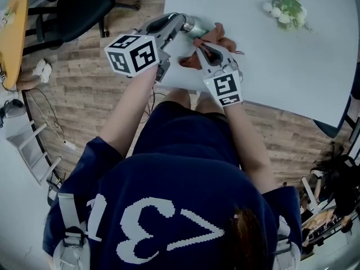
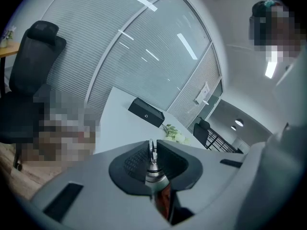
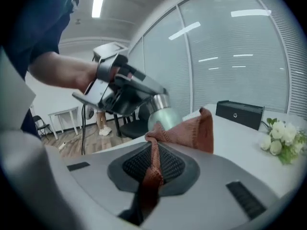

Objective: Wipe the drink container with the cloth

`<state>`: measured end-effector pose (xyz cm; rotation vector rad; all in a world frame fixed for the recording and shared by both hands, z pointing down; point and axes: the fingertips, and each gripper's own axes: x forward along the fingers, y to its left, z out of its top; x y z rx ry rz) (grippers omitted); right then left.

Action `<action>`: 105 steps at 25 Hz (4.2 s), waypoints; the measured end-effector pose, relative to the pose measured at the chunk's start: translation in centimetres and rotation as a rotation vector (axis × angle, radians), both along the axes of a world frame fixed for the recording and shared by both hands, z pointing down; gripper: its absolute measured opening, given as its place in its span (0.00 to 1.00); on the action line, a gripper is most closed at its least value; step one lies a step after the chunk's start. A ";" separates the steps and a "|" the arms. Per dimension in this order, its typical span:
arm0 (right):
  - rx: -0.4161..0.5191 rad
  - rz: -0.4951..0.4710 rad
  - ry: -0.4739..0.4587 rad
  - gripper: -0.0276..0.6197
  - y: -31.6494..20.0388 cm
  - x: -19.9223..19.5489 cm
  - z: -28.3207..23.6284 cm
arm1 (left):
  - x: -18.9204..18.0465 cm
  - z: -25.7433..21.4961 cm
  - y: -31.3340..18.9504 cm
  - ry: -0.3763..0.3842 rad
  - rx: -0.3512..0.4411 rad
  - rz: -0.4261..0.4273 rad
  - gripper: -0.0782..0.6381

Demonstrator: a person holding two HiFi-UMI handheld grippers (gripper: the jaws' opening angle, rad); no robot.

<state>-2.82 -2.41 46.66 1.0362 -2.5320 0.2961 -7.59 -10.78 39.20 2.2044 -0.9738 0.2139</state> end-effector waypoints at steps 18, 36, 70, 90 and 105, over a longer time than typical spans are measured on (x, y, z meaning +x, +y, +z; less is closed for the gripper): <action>-0.049 0.172 -0.132 0.11 -4.4 4.9 -0.4 | 0.8 -0.3 1.6 -0.057 0.102 0.132 0.18; -0.239 -0.108 -0.408 0.11 -4.2 1.3 -5.0 | 2.7 -1.2 7.4 -0.211 0.424 0.542 0.18; -0.503 -0.493 -0.322 0.11 -2.2 -1.2 -5.6 | 3.4 -1.0 11.6 -0.319 0.604 0.815 0.17; -0.579 -0.674 -0.200 0.11 -1.9 -2.2 -4.9 | 3.8 -0.8 13.2 -0.395 0.661 0.901 0.17; -0.712 -0.621 -0.098 0.11 -4.6 0.1 1.7 | 4.4 -0.9 13.4 -0.423 0.689 0.911 0.17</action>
